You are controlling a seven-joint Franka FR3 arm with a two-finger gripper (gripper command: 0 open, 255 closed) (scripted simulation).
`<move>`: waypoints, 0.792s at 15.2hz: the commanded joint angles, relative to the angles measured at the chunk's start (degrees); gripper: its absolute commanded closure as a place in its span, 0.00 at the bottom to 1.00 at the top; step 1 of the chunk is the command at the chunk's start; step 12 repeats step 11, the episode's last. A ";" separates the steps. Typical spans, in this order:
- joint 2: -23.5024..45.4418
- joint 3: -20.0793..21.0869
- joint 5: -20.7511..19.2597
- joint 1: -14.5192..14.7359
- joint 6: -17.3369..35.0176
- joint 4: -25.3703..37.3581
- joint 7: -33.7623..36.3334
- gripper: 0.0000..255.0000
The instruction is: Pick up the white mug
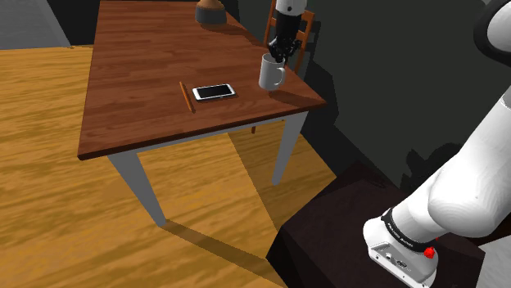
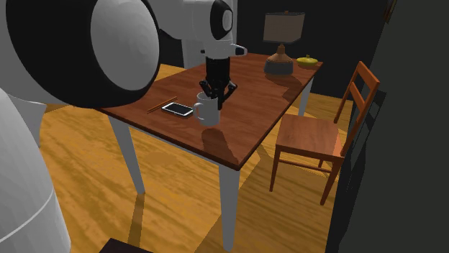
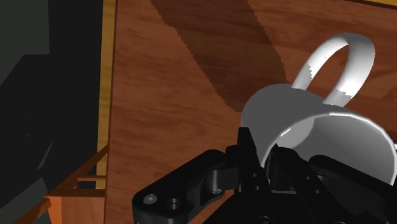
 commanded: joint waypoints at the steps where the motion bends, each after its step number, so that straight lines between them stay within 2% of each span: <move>1: 0.01 0.04 0.00 0.05 -1.53 1.52 0.11 1.00; 9: 0.49 0.03 0.01 0.03 -7.87 8.35 0.13 1.00; 12: 0.51 0.03 0.01 0.03 -8.00 8.49 0.13 1.00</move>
